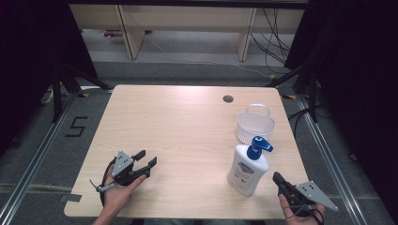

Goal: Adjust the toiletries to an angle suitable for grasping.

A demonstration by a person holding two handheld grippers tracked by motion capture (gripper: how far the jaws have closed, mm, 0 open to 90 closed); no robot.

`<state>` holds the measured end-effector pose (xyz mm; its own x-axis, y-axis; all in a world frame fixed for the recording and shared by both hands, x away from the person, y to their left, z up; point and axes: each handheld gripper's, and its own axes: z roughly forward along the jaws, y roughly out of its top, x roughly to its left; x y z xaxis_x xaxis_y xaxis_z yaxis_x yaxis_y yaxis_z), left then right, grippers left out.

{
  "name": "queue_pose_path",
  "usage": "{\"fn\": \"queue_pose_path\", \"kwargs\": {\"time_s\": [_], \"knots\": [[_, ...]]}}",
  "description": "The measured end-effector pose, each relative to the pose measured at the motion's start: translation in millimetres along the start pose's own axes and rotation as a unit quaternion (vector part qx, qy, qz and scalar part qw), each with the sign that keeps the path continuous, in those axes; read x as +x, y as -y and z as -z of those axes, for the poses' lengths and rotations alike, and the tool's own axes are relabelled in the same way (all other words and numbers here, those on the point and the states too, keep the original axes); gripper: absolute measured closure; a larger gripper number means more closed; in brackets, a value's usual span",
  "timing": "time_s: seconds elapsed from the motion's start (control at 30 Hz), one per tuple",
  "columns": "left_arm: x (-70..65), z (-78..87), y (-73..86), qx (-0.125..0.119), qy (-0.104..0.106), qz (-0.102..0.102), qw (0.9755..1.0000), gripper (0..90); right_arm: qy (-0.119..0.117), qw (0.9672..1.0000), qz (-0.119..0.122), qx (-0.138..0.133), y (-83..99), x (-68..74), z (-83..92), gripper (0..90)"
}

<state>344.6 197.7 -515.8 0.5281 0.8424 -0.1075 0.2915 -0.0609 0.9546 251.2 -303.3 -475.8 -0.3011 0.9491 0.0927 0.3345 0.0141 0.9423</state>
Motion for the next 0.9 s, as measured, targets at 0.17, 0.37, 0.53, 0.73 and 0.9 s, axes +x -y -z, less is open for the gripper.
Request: {"fn": "queue_pose_path", "kwargs": {"time_s": [0.17, 0.37, 0.53, 0.73, 0.9], "knots": [[0.3, 0.0, -0.5, 0.000, -0.002, 0.003, 1.0000, 42.6, -0.024, 0.9997, 0.004, 0.004, -3.1, 13.7, 11.0, 90.0], [-0.4, 1.5, -1.9, 0.002, -0.005, 0.003, 1.0000, 42.6, -0.037, 0.9992, 0.017, 0.000, -6.6, 27.1, 21.4, 90.0], [-1.1, 1.5, -2.6, 0.002, -0.004, 0.001, 1.0000, 42.5, -0.074, 0.9971, 0.014, 0.000, -11.2, 44.9, 30.1, 90.0], [-1.2, 0.9, -2.4, 0.003, -0.003, 0.001, 1.0000, 42.5, -0.106, 0.9937, 0.035, -0.015, -22.5, 59.9, 30.4, 90.0], [-0.8, 1.5, -2.5, 0.003, -0.003, 0.000, 1.0000, 42.5, -0.107, 0.9930, 0.046, -0.022, -27.3, 66.4, 23.0, 90.0]]}}
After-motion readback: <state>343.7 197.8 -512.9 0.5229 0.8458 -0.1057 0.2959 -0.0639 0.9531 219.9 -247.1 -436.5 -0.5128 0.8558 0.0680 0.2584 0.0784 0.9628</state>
